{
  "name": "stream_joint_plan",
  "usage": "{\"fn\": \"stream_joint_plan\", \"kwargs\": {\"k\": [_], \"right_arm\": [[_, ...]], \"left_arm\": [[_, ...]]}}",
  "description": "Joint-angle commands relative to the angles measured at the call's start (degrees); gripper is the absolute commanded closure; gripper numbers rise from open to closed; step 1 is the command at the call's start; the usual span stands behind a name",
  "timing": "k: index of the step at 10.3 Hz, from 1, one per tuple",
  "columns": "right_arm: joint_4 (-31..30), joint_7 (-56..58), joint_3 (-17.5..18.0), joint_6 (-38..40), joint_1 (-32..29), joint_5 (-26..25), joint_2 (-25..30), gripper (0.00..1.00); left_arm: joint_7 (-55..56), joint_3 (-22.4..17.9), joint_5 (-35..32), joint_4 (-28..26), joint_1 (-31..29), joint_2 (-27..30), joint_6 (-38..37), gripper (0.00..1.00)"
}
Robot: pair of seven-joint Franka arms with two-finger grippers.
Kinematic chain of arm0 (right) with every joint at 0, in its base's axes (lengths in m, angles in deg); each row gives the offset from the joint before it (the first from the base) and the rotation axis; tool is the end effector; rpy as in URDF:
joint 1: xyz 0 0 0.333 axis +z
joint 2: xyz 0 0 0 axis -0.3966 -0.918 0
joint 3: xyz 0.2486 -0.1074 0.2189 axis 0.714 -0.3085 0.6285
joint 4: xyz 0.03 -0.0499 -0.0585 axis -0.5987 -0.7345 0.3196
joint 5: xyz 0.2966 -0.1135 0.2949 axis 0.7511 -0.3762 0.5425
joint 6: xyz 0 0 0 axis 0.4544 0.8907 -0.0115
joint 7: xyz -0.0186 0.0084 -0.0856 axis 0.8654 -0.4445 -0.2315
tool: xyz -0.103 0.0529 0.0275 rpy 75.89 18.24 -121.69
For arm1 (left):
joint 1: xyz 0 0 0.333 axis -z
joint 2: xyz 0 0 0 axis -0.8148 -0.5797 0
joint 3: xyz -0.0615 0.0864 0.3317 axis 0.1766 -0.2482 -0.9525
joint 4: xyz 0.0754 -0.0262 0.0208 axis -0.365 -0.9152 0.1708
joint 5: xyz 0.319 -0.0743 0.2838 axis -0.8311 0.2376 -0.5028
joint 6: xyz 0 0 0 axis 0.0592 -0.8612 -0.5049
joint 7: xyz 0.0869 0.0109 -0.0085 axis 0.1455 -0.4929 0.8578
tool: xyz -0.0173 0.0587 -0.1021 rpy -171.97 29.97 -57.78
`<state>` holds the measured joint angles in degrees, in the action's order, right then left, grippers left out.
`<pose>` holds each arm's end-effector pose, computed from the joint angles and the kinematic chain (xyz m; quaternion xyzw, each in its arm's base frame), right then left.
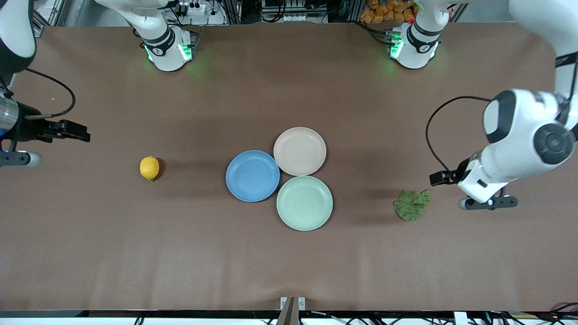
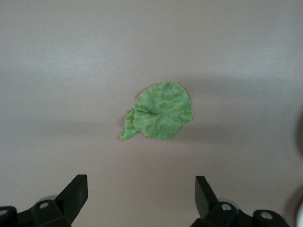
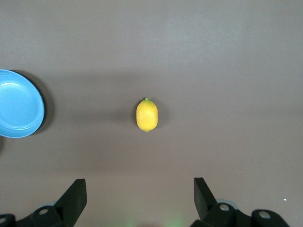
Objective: Place lemon and lettuce in plates
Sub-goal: 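Move the right gripper to the lemon while the left gripper approaches the lettuce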
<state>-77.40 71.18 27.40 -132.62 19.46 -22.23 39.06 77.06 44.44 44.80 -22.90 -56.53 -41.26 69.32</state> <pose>0.6515 -0.0135 0.5619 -0.9965 0.0012 0.0840 0.0011 0.6983 -0.0882 0.3540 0.9992 0.0236 -0.0278 0.0136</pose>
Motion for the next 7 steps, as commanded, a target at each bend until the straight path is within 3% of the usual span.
{"fn": "stream_joint_plan", "kwargs": {"k": [1, 3, 7], "right_arm": [[-10.7, 0.9, 0.4, -12.3, -2.1, -0.5, -0.5, 0.0], [-18.6, 0.9, 0.4, -21.0, -2.2, -0.5, -2.2, 0.0], [-22.4, 1.0, 0.5, -27.8, -2.6, -0.4, -8.9, 0.0]], "left_arm": [[-1.4, -0.3, 0.1, -4.7, 0.0, -3.4, 9.4, 0.0], [-1.4, -0.5, -0.4, -8.3, 0.0, -5.8, 16.8, 0.0], [-1.1, -0.4, -1.1, -8.4, 0.3, -10.3, 20.8, 0.0]]}}
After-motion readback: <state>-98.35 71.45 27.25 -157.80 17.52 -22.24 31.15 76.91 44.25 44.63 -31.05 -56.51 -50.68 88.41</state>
